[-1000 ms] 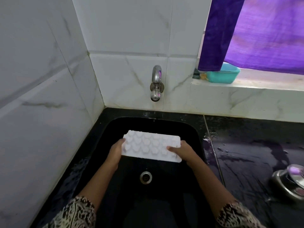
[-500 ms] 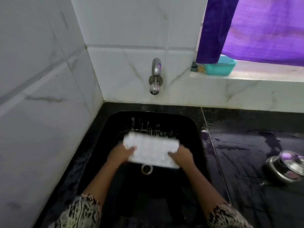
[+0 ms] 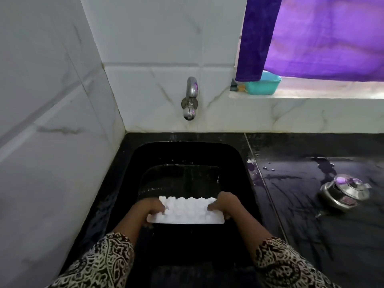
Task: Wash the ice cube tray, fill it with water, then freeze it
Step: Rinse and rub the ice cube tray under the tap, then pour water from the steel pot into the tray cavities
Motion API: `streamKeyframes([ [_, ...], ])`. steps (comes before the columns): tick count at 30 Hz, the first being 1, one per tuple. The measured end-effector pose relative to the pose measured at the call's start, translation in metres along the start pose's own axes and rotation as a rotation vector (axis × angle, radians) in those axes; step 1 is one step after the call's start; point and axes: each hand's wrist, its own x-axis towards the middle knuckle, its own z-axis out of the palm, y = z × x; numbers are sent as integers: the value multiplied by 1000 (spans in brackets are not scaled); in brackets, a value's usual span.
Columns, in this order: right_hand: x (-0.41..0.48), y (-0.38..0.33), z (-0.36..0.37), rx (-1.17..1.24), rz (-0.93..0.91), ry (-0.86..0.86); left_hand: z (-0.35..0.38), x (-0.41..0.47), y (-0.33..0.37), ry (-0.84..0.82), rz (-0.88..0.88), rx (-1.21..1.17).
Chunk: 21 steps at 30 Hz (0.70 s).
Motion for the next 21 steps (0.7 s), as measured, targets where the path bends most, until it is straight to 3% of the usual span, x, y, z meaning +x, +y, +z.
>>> streamKeyframes([
  [1,-1,3,8,-7,40,-42,1,0,-3,-39,-39,5],
  [4,-12,6,-2,92,40,200,-14,-2,-6,216,79,-137],
  [6,-22,8,-16,152,-58,424,-22,-9,-3,418,266,-152],
  [9,-40,5,-30,421,-306,865,-22,-35,6,839,651,-363],
  [10,-42,4,-30,426,-301,870,-21,-37,6,837,645,-344],
  [11,-42,6,-26,379,-242,755,-18,-36,6,708,522,-277],
  [13,-38,9,-11,140,-29,271,-9,-34,3,216,134,-98],
  [14,-40,12,-4,100,53,133,-5,-36,1,45,37,-59],
  [15,-43,16,2,129,88,122,0,-35,-5,16,21,-95],
  [19,-57,32,3,338,52,332,20,-30,-8,239,247,-314],
  [21,-66,45,-3,631,-24,314,30,-41,3,256,338,-456],
])
